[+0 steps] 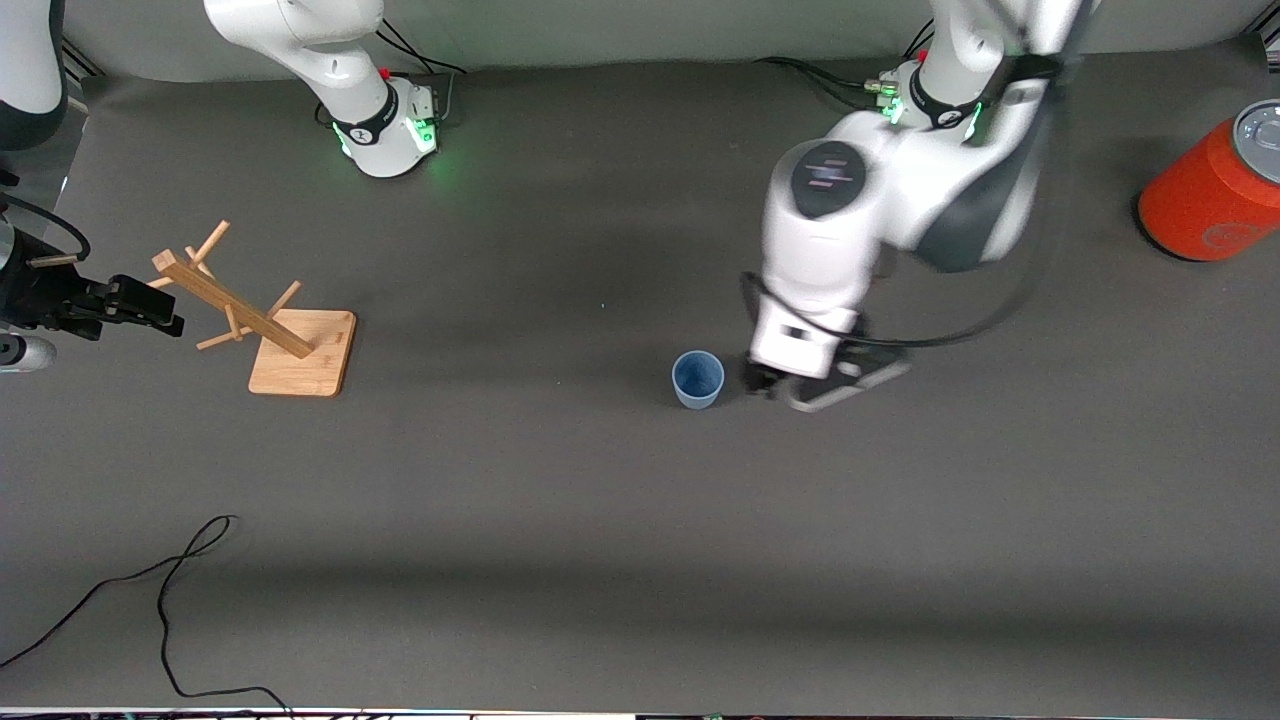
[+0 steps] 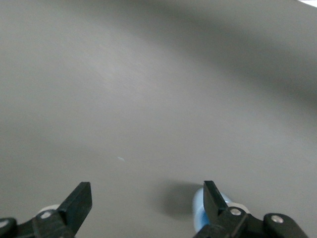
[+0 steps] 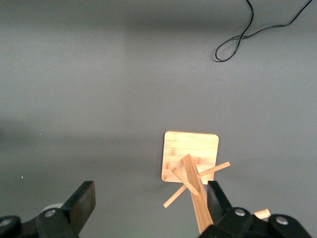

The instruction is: Rotate and upright cup with both arms

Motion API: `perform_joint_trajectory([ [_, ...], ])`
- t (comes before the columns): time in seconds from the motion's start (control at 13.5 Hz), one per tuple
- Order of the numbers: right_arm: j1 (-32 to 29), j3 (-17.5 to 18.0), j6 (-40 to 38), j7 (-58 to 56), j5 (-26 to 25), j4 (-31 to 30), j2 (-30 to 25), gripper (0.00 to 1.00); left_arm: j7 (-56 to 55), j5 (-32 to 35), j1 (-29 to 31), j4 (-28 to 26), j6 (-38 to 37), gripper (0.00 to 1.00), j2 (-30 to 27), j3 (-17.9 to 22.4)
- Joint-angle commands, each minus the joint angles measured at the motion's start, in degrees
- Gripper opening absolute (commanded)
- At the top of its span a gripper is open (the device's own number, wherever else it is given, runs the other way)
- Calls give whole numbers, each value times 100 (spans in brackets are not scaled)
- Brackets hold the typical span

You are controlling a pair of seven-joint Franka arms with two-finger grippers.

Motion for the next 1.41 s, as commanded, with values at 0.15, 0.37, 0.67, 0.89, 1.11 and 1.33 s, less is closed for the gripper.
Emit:
perform_joint_trajectory([
  [0.15,13,-13,-25,-128,62,-17,-99,100,2308,-600,1606,-244,-777,100,-812,-77],
  [0.37,13,-13,-34,-136,62,-26,-99,100,3687,-1155,2408,-595,-1085,100,-1339,-25],
  [0.67,13,-13,-34,-136,62,-26,-99,100,4815,-1094,1989,-984,-1461,100,-1947,975],
  [0.89,13,-13,-34,-136,54,-26,-99,100,4905,-874,1540,-685,-1929,100,-1938,1399],
  [1.11,13,-13,-25,-136,54,-26,-99,100,4799,-708,1110,-632,-1903,100,-1894,1574],
  [1.33,13,-13,-34,-136,54,-26,-99,100,4817,-698,1109,-518,-1973,100,-1877,1619],
])
